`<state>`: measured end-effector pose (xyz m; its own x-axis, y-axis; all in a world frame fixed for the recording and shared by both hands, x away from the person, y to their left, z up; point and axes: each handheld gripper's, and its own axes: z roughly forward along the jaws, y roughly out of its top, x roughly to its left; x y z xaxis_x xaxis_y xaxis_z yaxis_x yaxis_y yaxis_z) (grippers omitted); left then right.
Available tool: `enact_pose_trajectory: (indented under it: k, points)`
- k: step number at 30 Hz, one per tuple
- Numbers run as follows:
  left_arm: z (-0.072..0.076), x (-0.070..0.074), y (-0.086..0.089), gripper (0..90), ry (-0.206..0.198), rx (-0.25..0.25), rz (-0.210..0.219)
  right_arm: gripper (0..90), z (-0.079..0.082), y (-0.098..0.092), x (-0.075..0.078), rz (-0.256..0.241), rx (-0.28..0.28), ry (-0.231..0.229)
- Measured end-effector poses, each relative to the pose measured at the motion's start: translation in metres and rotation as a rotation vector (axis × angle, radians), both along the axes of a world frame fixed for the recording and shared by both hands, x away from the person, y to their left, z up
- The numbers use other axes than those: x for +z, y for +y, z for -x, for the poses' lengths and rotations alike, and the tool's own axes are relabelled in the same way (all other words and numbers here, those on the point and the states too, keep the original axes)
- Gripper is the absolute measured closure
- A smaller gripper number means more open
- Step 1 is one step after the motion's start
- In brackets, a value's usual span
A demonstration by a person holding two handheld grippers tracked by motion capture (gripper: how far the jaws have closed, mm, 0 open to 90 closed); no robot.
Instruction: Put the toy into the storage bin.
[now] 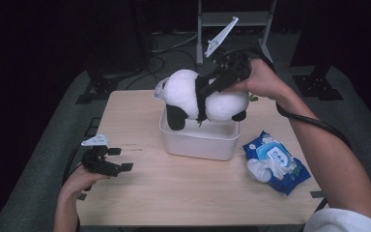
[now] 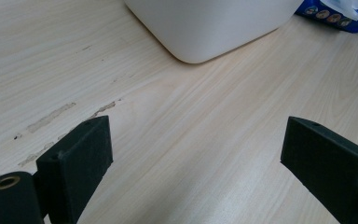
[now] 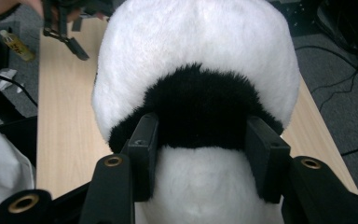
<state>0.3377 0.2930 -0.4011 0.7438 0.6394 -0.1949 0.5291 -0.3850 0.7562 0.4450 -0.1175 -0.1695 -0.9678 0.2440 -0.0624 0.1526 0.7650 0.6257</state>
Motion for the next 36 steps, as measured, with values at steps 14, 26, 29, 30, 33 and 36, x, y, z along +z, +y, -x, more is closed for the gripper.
enact_pose_trajectory:
  k: [14, 26, 29, 30, 33, 36]
  points:
    - [0.000, -0.001, 0.002, 7.7, 0.000, 0.004, 0.003, 53.9, -0.039, 0.000, -0.036, 0.003, -0.040, 0.044]
    - [0.000, -0.002, 0.003, 7.7, 0.002, 0.005, -0.003, 56.3, -0.055, 0.008, -0.080, 0.024, -0.038, 0.119]
    - [0.000, -0.002, 0.003, 7.7, 0.003, 0.007, 0.000, 57.0, -0.058, 0.010, -0.089, 0.025, -0.034, 0.131]
    - [0.000, -0.002, 0.003, 7.7, 0.003, 0.008, 0.001, 57.2, -0.058, 0.010, -0.092, 0.030, -0.041, 0.141]
    - [0.000, -0.002, 0.003, 7.7, 0.004, 0.007, 0.000, 58.7, -0.063, 0.014, -0.113, 0.046, -0.036, 0.167]
    - [0.000, -0.002, 0.002, 7.7, 0.006, 0.007, 0.001, 59.5, -0.067, 0.019, -0.131, 0.064, -0.032, 0.189]
